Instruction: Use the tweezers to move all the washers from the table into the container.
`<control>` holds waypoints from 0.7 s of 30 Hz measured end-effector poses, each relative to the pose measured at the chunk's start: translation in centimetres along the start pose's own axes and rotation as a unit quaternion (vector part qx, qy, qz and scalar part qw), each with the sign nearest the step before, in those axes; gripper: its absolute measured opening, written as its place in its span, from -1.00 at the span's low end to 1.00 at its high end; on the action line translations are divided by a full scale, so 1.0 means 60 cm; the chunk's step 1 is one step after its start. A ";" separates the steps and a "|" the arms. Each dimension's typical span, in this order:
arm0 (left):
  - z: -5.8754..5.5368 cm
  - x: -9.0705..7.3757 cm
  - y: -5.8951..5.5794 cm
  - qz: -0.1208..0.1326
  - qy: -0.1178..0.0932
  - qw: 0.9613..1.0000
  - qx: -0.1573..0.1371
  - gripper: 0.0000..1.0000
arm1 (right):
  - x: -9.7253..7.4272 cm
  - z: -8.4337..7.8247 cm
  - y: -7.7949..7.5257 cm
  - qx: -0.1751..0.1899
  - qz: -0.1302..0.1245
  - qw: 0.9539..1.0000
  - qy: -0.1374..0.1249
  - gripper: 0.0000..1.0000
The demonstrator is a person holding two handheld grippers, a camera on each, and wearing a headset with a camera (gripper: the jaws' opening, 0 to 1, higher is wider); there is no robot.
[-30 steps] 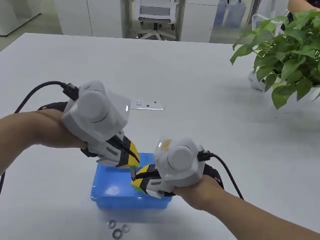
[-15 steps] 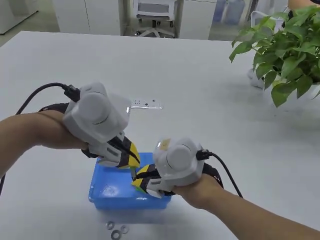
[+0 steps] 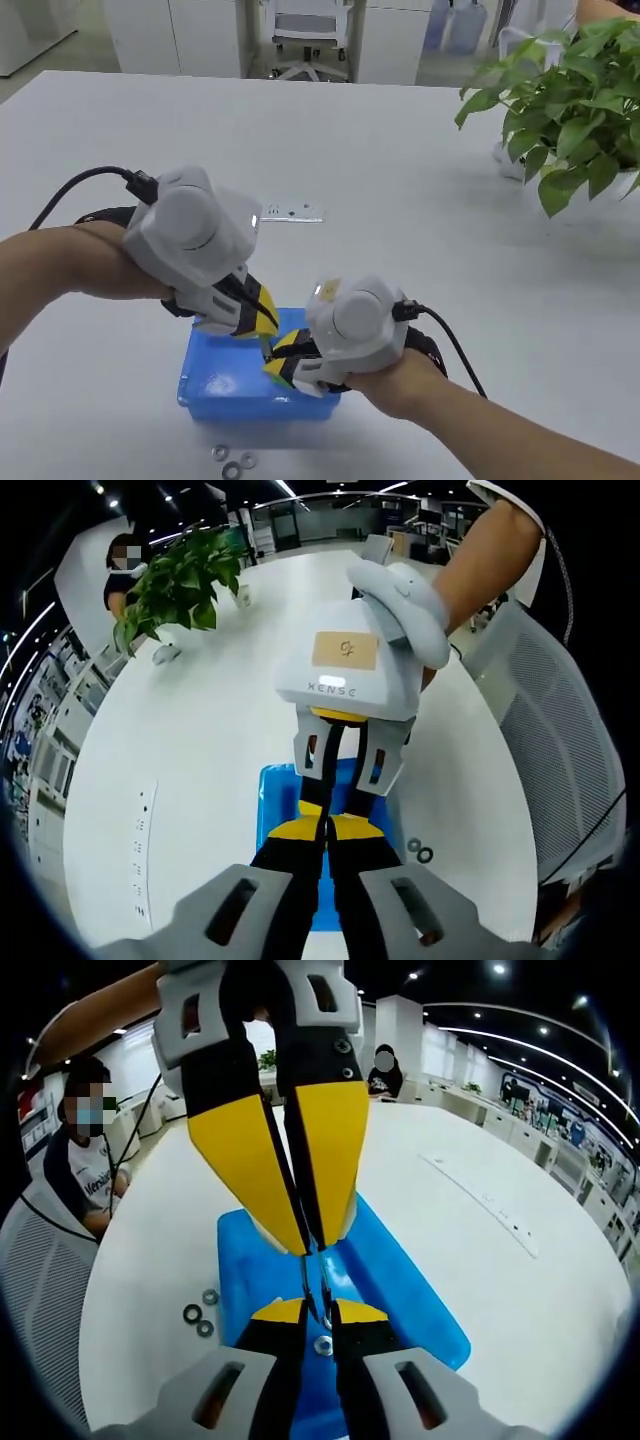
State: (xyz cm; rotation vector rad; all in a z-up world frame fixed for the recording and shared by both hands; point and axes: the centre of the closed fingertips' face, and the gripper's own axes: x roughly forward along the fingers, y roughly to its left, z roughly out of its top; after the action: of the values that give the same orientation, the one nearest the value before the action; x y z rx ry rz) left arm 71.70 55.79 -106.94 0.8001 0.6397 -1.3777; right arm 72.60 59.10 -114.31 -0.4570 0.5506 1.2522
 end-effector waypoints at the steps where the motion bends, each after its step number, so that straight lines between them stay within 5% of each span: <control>1: 0.001 -0.001 -0.001 0.000 0.000 1.000 0.000 -0.90 | -0.001 0.001 0.001 -0.001 0.000 1.000 0.000 -0.78; 21: 0.025 -0.035 -0.032 0.007 0.004 1.000 0.006 -0.90 | -0.033 0.027 0.030 -0.014 -0.007 1.000 -0.006 -0.78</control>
State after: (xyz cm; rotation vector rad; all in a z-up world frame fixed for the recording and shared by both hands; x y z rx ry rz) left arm 69.50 55.81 -104.64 0.8199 0.6311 -1.3672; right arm 70.63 59.03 -111.89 -0.4747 0.5191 1.2490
